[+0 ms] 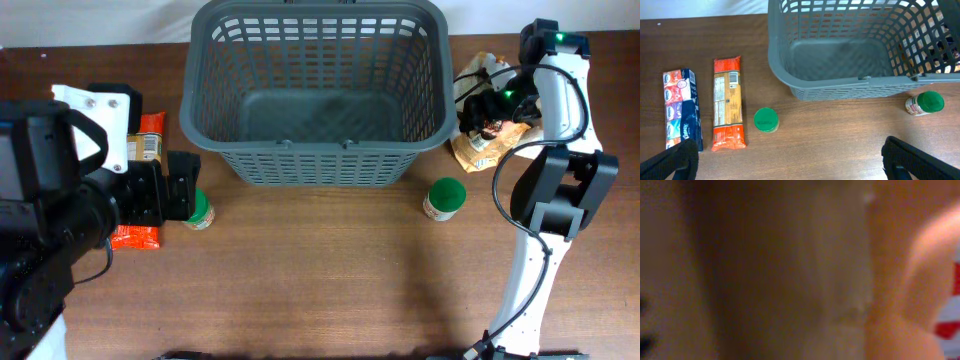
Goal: Pack container
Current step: 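Grasp the coffee bag with the right gripper and lift it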
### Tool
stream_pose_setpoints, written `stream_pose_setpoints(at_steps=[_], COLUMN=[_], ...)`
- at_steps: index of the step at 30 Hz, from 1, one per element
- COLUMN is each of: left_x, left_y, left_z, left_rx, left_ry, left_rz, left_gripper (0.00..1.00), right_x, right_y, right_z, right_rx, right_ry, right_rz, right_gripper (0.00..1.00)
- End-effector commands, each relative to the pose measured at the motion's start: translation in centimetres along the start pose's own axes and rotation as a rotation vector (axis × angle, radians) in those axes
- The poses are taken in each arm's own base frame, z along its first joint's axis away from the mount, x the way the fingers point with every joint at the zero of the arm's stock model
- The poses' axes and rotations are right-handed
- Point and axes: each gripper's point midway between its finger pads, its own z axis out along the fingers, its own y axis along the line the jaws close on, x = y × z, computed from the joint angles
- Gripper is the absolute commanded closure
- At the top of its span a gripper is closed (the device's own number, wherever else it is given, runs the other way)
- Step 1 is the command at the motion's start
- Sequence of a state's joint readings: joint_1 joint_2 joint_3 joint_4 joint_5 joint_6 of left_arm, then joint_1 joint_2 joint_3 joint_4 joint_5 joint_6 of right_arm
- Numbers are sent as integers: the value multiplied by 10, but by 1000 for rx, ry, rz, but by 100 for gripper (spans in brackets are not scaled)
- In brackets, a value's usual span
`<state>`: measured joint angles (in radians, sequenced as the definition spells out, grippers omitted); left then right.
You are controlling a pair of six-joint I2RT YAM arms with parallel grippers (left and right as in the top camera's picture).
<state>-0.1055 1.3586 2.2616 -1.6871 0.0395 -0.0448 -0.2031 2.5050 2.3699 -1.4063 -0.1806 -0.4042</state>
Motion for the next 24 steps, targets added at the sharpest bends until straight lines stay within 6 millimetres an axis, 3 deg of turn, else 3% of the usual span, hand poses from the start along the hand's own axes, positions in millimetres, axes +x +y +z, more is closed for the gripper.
stream_pose_setpoints(at_steps=[1,8,9,20,24], left_x=[0,0,0,1,1], left_y=[2,2,2,1,1], left_z=[1,1,1,1,1], left_rx=[-11,-11,-11,-11,-8], left_ry=[4,4,4,4,4], left_rz=[18,18,18,18,18], left_gripper=[1,1,1,1,1], right_x=[15,20,20,19,16], right_y=[5,6,6,5,3], right_z=[24,29,29,30,30], right_rx=[-30,-37,-37,-32,-26], right_ry=[75,90,90,87,76], right_rz=[2,5,5,30,28], right_gripper=[1,0,4,96,96])
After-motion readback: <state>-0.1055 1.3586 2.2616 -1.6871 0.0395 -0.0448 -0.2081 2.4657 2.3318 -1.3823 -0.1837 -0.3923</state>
